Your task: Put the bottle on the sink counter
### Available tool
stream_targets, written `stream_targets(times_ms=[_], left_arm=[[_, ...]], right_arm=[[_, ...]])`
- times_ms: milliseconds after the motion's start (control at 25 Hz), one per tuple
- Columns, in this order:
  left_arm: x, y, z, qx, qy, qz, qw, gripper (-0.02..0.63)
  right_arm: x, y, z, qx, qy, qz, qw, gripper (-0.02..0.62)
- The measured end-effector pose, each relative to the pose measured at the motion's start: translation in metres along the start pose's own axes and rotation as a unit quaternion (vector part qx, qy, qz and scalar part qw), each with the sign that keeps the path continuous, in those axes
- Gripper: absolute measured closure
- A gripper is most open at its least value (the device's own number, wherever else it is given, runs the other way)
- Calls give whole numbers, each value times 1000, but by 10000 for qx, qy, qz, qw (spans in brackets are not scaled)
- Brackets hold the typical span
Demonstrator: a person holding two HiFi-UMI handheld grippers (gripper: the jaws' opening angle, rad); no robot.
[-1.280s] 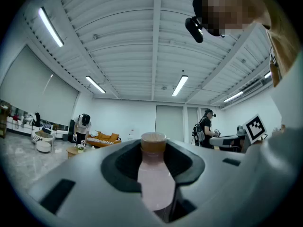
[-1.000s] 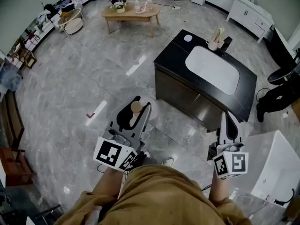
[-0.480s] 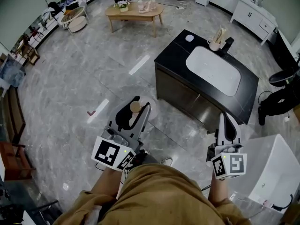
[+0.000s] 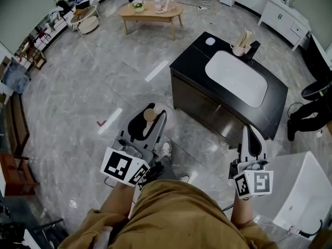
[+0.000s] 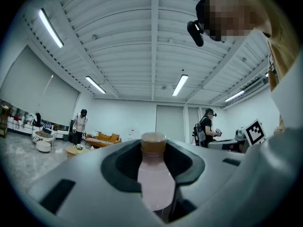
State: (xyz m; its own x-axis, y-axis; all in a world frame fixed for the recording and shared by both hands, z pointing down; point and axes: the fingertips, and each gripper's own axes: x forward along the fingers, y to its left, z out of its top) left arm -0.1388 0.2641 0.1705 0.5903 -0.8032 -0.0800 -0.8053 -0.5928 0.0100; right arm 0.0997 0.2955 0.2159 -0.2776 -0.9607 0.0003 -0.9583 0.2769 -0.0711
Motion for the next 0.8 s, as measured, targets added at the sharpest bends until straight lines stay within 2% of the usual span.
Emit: stream_targets(times_ms=[320,800], left_arm=[[47,27,-13,-56,-25,-145,9999,474],[147,111,-23,-148,110,-433,9989,474]], right_arm=[[37,-15,-3,-67,-11,-153,9999,592],[159,-36,2,-69,129,-365,9992,592]])
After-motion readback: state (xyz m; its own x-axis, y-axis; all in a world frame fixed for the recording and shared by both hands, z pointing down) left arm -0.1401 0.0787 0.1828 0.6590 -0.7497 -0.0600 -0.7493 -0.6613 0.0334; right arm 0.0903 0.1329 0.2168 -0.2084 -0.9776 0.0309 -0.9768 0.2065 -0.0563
